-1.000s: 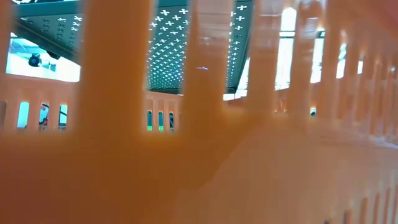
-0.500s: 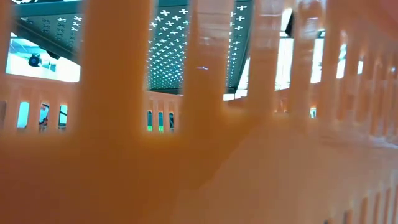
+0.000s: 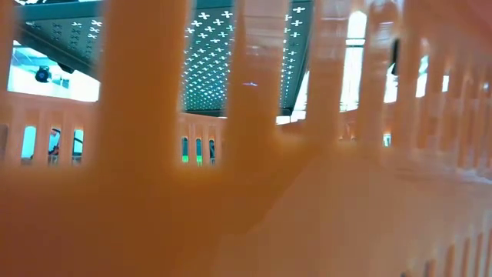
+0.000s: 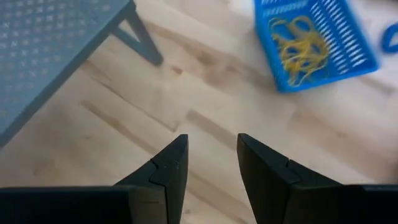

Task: Pick & Place Office Desk Supplies
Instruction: Adjust the blue basket on the table

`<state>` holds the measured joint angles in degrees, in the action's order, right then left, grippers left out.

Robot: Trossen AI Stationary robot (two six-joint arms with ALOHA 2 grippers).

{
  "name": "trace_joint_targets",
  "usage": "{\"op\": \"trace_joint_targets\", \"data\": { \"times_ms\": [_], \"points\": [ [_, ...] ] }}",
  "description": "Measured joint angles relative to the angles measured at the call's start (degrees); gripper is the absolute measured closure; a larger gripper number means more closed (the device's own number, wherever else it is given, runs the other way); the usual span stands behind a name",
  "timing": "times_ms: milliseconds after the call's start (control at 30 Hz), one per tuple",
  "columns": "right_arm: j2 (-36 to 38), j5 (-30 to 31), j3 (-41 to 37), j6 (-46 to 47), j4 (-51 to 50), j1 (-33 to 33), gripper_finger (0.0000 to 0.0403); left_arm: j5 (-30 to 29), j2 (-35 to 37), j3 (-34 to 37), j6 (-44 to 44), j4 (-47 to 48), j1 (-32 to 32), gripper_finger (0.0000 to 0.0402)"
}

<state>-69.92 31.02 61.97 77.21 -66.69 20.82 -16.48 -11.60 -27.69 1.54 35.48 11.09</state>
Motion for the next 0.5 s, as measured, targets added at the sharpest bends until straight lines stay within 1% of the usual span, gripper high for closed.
{"op": "trace_joint_targets", "data": {
  "times_ms": [167,267,367,500],
  "points": [
    [0.8,-5.3,-6.9,-4.0,13.0,0.4,0.0266,0.0,0.0,0.0,0.0,0.0,0.0,0.0303],
    [0.5,-5.7,-10.6,-2.7,18.5,0.7,0.0266,0.0,0.0,0.0,0.0,0.0,0.0,0.0303],
    [0.6,-5.7,-13.2,-0.5,22.3,0.7,0.0266,0.0,0.0,0.0,0.0,0.0,0.0,0.0303],
    [0.9,-5.6,-13.9,-1.3,24.0,0.6,0.0266,0.0,0.0,0.0,0.0,0.0,0.0,0.0303]
  ]
}}
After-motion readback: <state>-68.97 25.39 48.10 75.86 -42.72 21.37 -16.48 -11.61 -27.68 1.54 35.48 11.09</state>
